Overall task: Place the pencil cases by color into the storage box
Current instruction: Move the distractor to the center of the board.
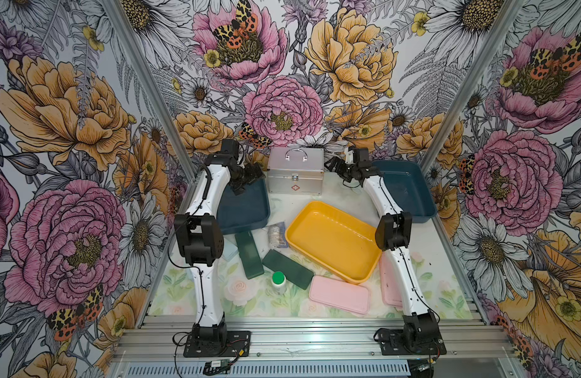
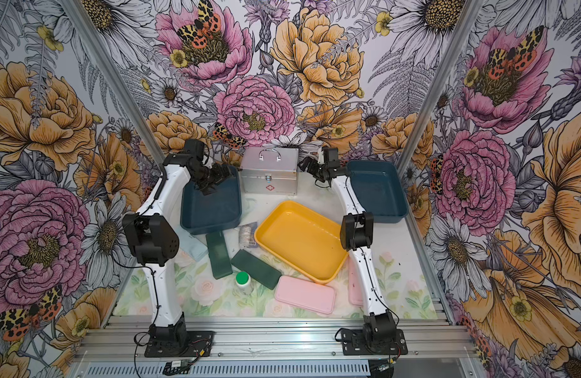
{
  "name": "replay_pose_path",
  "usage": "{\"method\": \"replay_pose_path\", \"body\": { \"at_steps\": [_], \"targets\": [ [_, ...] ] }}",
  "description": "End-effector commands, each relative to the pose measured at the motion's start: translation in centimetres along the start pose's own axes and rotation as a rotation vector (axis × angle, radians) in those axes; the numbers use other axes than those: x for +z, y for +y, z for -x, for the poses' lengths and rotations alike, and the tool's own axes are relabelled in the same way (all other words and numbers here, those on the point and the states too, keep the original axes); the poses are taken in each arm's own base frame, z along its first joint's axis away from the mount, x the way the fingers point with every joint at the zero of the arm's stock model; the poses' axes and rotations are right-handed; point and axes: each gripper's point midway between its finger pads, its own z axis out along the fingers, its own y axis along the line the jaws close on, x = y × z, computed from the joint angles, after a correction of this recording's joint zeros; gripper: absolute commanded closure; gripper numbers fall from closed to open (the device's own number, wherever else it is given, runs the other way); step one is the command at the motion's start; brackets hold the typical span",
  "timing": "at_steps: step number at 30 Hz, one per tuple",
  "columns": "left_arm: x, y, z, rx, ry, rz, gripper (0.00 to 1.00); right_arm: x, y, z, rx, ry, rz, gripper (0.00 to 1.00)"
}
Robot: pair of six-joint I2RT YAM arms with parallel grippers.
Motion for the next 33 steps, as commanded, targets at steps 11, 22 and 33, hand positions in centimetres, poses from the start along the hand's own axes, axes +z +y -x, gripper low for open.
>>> {"method": "replay_pose_path", "body": {
  "at_steps": [11, 22, 33],
  "targets": [
    [-3.0, -8.0, -2.4, 0.237, -0.045, -0.157, 0.01, 4.1, 5.9, -7.4, -0.023, 0.164, 0.167, 0.00],
    [-2.1, -11.2, -4.9, 0.343, -0.013, -0.197, 0.01, 2.9, 6.6, -5.0, -0.045, 0.091, 0.129, 0.01],
    [-0.9, -20.8, -8.6, 0.548, -0.011, -0.387, 0.01, -8.8, 4.7, 2.4, -0.158, -0.081, -0.158, 0.01]
  ]
}}
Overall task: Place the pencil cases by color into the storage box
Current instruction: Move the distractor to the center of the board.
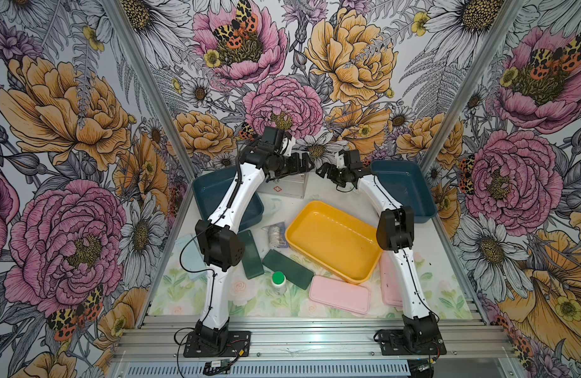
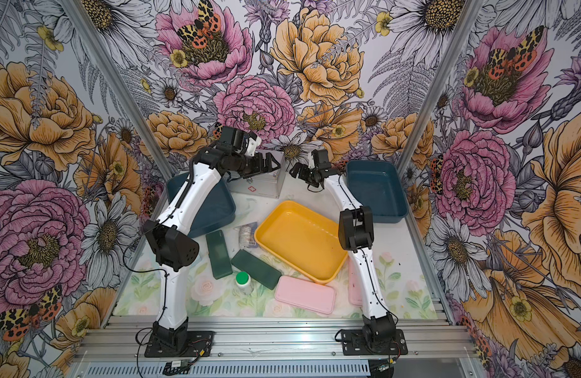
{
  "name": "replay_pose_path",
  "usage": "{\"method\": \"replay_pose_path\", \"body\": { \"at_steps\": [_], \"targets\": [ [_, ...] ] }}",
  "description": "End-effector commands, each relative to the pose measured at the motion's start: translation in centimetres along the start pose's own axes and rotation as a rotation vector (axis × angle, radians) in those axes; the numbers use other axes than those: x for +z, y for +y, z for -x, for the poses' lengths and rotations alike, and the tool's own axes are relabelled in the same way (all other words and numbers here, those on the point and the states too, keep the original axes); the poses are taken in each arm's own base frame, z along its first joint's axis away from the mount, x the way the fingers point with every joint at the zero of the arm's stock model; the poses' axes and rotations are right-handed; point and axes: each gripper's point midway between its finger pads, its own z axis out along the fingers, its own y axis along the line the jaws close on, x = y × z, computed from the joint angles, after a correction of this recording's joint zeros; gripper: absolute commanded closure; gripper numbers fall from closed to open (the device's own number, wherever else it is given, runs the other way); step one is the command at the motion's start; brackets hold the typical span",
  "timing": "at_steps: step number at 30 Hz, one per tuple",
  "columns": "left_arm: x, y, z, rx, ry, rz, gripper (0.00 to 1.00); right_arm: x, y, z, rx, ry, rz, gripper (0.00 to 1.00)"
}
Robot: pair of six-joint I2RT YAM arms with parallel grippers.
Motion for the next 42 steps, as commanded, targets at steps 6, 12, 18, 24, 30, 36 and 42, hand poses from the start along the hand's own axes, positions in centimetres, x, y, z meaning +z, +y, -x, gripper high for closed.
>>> {"method": "replay_pose_path", "body": {
  "at_steps": [6, 12, 18, 24, 30, 36, 42],
  "targets": [
    [6.8, -1.6, 0.1, 0.050, 0.031, -0.152, 0.01, -13.6, -2.3, 3.5, -0.072, -0.115, -0.299, 0.01],
    [11.6, -0.3, -1.3, 0.081, 0.064, -0.155, 0.01, -19.1, -4.2, -0.1, -0.085, -0.112, -0.450, 0.00],
    [14.8, 1.8, -1.1, 0.072, 0.036, -0.134, 0.01, -22.7, -5.3, -4.6, -0.083, -0.074, -0.503, 0.01],
    [14.9, 4.6, -1.7, 0.059, 0.076, -0.097, 0.01, -24.5, -5.7, -6.9, -0.084, -0.060, -0.519, 0.01],
    [14.4, 8.7, -0.4, 0.006, 0.064, -0.092, 0.01, -25.0, -5.5, -6.4, -0.073, -0.076, -0.511, 0.01],
    [14.6, 13.2, 1.4, -0.061, 0.020, -0.136, 0.01, -25.4, -4.5, -5.3, -0.078, -0.100, -0.492, 0.01],
    [14.2, 12.2, 2.6, -0.058, -0.016, -0.217, 0.01, -25.2, -4.9, -6.0, -0.097, -0.054, -0.505, 0.01]
  ]
}}
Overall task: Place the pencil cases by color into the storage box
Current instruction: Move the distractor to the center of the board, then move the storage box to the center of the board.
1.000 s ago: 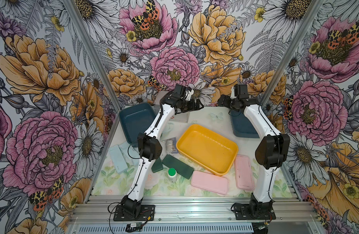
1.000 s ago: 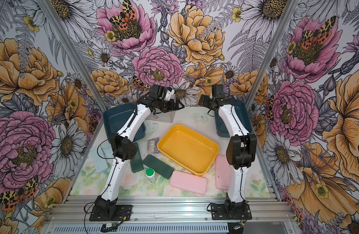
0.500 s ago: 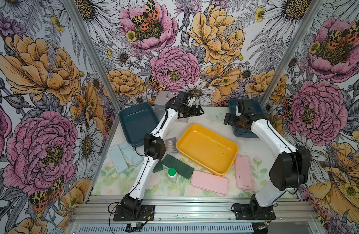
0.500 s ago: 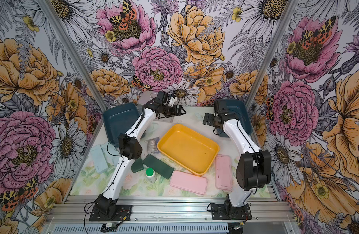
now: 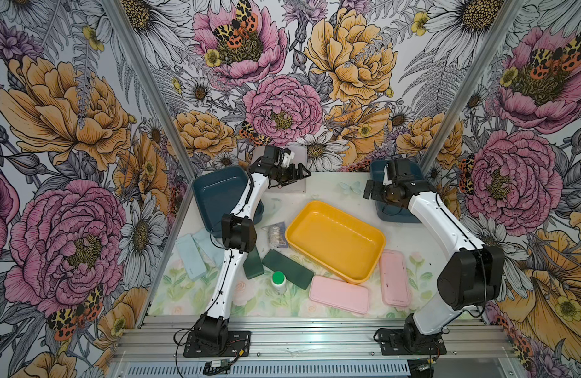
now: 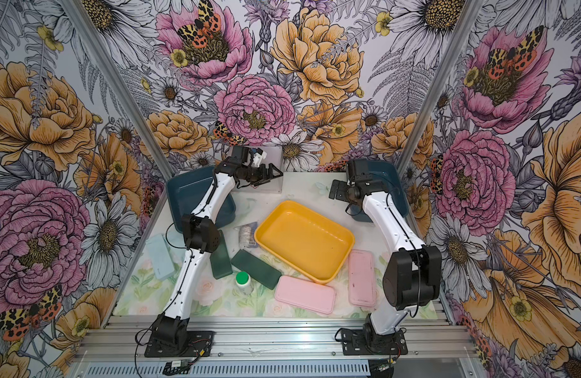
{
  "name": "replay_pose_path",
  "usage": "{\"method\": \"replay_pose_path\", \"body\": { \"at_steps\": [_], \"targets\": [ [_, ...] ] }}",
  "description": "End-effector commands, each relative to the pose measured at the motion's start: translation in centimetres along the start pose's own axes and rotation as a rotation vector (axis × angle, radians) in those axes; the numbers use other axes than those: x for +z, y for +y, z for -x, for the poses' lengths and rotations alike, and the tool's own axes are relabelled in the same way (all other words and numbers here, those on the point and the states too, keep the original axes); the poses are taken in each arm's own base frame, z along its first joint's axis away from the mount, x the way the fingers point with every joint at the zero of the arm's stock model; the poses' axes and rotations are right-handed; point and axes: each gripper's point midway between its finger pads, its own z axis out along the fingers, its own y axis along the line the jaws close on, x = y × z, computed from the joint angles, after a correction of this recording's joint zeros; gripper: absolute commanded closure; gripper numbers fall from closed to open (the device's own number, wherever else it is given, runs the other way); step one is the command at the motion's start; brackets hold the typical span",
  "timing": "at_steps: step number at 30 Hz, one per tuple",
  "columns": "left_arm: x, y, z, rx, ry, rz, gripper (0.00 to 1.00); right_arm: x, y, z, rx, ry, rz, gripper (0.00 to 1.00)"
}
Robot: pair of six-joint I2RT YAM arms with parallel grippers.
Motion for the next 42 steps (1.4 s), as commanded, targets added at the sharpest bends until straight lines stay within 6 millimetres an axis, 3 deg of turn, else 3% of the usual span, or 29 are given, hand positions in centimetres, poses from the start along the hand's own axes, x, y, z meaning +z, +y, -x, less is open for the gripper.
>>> {"method": "replay_pose_path", "body": {
  "at_steps": [1, 4, 9, 12, 15, 19, 25, 30, 34, 42],
  "targets": [
    [0.0, -0.7, 1.6, 0.063, -0.056, -0.056, 0.01, -0.5, -0.1, 0.3, -0.022, -0.001, -0.005, 0.01],
    [-0.2, -5.4, 0.3, 0.124, -0.015, -0.122, 0.01, -0.5, 0.0, -0.5, -0.035, 0.018, 0.002, 0.01],
    [-2.4, -15.5, -2.0, 0.267, -0.005, -0.145, 0.01, -1.0, -0.7, -2.5, -0.061, 0.044, -0.009, 0.01],
    [-3.3, -18.9, -4.2, 0.312, 0.012, -0.094, 0.01, -1.3, -1.3, -3.9, -0.087, 0.086, -0.025, 0.01],
    [-4.1, -19.9, -6.8, 0.354, 0.022, 0.064, 0.01, -1.7, -1.6, -5.0, -0.137, 0.120, -0.042, 0.01],
    [-6.4, -17.7, -9.4, 0.323, -0.006, 0.335, 0.01, -1.7, -1.8, -6.0, -0.264, 0.179, -0.054, 0.03],
    [-11.9, -10.0, -12.8, 0.008, -0.023, 0.590, 0.01, -0.7, 0.5, -7.3, -0.461, 0.269, 0.048, 0.01],
    [-18.5, -4.7, -14.6, -0.234, -0.113, 0.748, 0.01, 1.4, 2.9, -6.7, -0.535, 0.300, 0.130, 0.01],
    [-21.6, -0.9, -16.6, -0.382, -0.137, 0.836, 0.01, 3.4, 4.3, -6.0, -0.560, 0.339, 0.161, 0.02],
    [-24.5, 1.9, -19.0, -0.506, -0.149, 0.866, 0.01, 6.8, 7.1, -7.2, -0.598, 0.418, 0.227, 0.09]
  ]
}}
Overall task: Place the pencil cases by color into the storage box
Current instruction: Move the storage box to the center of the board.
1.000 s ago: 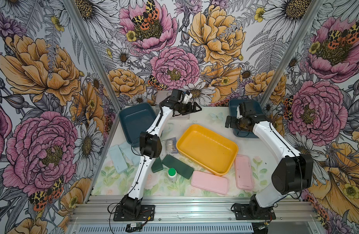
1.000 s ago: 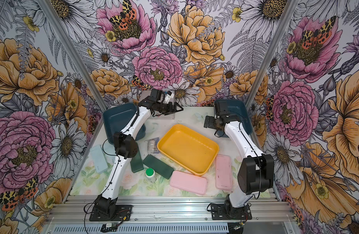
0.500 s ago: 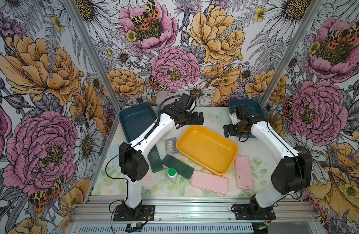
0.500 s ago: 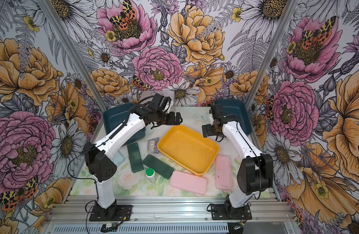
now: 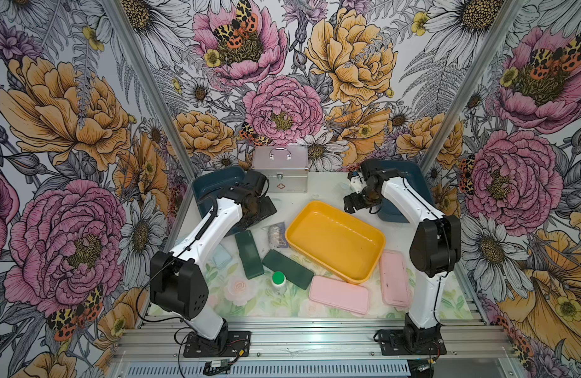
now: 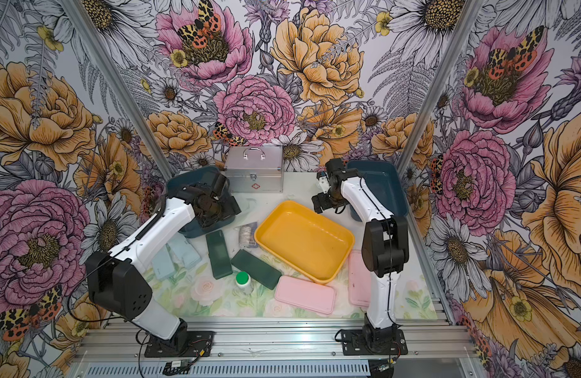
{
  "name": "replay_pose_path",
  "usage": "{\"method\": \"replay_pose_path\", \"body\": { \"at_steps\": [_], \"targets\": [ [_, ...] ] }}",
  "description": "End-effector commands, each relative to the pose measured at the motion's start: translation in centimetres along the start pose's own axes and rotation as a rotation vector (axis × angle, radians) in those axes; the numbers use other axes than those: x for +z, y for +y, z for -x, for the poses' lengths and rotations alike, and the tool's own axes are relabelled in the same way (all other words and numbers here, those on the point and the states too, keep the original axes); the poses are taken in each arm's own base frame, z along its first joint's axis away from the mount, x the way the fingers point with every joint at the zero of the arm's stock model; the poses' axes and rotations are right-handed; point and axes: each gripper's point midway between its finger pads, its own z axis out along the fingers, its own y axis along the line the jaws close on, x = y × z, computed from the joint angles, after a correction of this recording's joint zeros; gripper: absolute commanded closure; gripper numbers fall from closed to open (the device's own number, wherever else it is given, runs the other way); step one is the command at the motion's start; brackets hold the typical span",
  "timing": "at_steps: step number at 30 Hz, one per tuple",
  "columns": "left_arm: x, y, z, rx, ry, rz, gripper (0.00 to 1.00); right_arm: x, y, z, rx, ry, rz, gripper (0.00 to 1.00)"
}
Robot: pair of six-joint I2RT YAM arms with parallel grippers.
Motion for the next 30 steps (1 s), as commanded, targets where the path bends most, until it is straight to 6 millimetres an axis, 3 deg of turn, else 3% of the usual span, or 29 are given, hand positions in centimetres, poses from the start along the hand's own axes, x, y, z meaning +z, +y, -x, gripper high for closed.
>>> {"method": "replay_pose_path", "body": {
  "at_steps": [1, 7, 15, 24, 30],
  "targets": [
    [-0.4, 1.2, 0.2, -0.058, -0.012, 0.004, 0.01, 0.7, 2.2, 0.3, -0.053, 0.023, 0.061, 0.10],
    [-1.2, 1.8, 0.8, -0.039, -0.032, -0.003, 0.01, 3.3, 3.2, 0.1, -0.105, 0.081, 0.043, 0.15],
    [-1.5, 2.8, 1.3, -0.045, -0.030, -0.015, 0.01, 5.6, 1.2, 0.9, -0.105, 0.112, -0.054, 0.28],
    [-1.5, 3.3, 1.9, -0.060, -0.026, -0.028, 0.01, 6.6, 0.8, 1.4, -0.083, 0.118, -0.084, 0.54],
    [-1.5, 2.9, 2.2, -0.047, -0.026, -0.039, 0.01, 6.6, 0.4, 1.6, -0.054, 0.114, -0.099, 0.64]
  ]
}}
